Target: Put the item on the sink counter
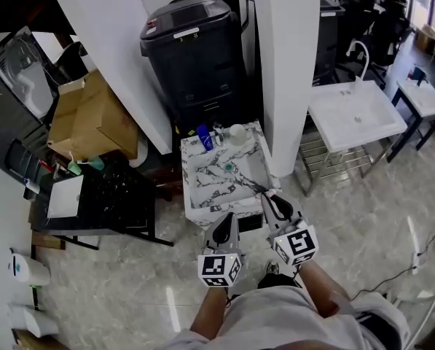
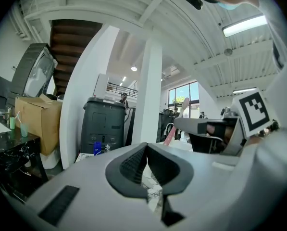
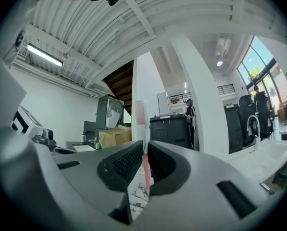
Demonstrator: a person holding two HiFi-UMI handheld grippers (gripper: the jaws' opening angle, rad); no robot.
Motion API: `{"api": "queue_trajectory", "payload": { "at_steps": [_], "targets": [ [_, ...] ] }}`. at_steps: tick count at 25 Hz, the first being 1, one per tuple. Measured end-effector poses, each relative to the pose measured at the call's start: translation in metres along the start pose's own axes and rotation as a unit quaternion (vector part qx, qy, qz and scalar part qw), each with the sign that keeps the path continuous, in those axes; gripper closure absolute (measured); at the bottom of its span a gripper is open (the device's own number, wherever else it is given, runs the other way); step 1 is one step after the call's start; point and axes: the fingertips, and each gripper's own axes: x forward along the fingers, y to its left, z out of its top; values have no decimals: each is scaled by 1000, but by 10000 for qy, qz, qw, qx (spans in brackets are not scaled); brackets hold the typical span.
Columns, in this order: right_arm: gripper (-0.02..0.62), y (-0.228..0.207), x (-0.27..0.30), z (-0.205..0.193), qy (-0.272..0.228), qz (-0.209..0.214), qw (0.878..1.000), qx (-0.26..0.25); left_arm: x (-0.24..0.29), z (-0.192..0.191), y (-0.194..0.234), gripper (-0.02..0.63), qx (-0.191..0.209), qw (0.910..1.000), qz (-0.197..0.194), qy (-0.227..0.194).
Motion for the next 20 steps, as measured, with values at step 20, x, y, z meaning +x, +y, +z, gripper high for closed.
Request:
{"api": "queue_trajectory", "payload": {
  "at_steps": [20],
  "targets": [
    [565,-110,23,-32,272,-108,9990,324,113,-23,-23,595,-104,9991,-64,398]
  ]
}}
